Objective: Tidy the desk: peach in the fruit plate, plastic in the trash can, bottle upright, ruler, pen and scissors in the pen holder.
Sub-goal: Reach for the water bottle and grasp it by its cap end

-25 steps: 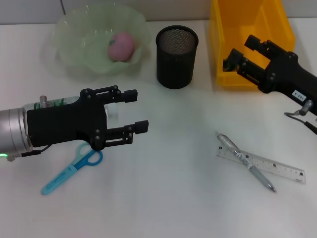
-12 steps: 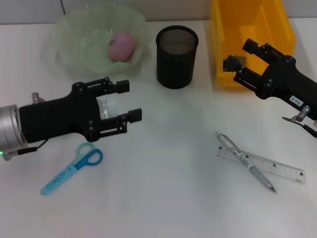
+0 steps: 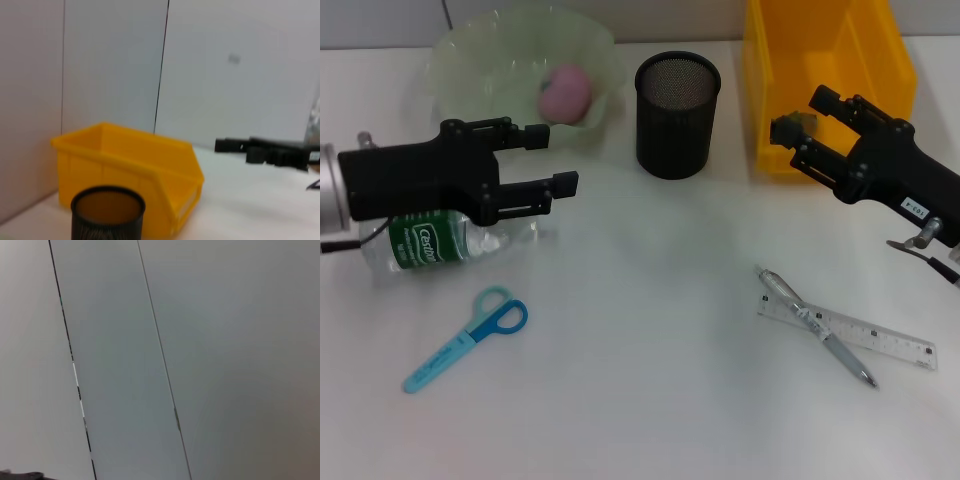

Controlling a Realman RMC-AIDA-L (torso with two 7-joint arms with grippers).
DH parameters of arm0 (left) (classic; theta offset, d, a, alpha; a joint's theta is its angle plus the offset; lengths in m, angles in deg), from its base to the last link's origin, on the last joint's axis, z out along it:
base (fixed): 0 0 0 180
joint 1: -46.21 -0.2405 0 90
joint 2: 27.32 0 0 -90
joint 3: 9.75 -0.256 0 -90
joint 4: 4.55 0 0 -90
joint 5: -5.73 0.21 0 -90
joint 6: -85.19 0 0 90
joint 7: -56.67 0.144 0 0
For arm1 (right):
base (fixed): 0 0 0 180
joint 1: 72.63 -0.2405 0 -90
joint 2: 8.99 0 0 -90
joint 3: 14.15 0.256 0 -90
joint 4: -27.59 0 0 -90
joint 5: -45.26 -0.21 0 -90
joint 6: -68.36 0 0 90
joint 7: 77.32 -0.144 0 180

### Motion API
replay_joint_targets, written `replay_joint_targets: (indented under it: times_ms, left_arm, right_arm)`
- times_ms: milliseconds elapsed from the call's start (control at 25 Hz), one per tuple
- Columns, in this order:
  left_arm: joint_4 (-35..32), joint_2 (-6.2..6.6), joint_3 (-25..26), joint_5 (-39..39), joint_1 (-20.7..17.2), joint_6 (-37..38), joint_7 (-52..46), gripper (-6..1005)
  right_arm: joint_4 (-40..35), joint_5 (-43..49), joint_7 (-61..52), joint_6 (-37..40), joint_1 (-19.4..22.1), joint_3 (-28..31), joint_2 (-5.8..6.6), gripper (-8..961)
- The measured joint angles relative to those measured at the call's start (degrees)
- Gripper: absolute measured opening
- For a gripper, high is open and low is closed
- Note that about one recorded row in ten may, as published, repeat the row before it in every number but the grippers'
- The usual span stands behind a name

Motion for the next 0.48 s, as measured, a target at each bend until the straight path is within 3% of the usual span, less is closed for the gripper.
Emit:
replay_joint_targets:
  times_ms: [280, 320, 480]
  left_arm:
    - [-3.5, -0.14, 0.0, 6.4, 2.2, -0.7, -5.4, 704]
    - [-6.4, -0.59, -0.1, 18.5, 7.4, -1.9, -13.4, 704]
    - [-6.6, -0.84, -0.4, 27.5, 11.9, -3.5, -16.9, 704]
  right_arm:
    - [0.7, 0.0, 0.0, 0.3, -0.1, 0.0, -0.07, 715]
    - [0.7, -0.1, 0.0, 0.3, -0.1, 0.0, -0.09, 715]
    - [0.8, -0.1, 0.0, 0.4, -0.1, 0.0, -0.1, 715]
